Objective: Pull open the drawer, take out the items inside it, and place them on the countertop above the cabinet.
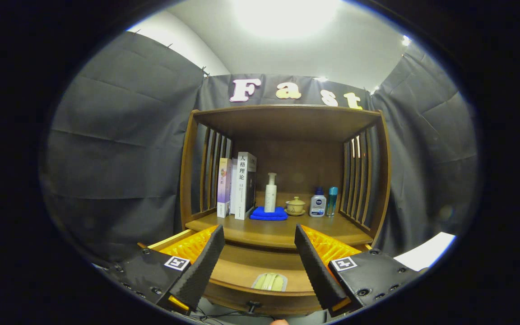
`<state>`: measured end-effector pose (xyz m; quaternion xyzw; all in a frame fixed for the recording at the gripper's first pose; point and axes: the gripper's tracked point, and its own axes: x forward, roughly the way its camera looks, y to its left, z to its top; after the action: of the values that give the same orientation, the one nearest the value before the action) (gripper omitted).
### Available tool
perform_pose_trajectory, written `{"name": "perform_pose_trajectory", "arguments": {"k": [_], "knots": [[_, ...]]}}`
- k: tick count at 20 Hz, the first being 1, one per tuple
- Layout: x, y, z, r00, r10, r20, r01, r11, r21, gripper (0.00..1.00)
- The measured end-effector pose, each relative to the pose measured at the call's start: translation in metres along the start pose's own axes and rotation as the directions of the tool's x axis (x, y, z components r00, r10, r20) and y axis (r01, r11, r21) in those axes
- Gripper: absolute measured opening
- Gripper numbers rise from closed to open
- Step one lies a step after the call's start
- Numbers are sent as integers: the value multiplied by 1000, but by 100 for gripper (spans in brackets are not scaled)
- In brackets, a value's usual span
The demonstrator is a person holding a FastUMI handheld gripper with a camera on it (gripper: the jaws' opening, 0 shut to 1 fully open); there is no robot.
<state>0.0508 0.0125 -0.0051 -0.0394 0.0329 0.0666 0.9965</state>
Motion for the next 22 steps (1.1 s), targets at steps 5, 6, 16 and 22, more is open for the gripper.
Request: {"name": "perform_pose_trajectory", "arguments": {"k": [5,6,16,22], "knots": [[35,-1,-20,985,37,-169,-24,996,81,98],[42,-3,-28,977,33,-211,-13,996,93,98],[79,-12,-122,789,126,-602,15,974,225,96],[80,-12,-156,673,178,-718,64,953,297,96]]}}
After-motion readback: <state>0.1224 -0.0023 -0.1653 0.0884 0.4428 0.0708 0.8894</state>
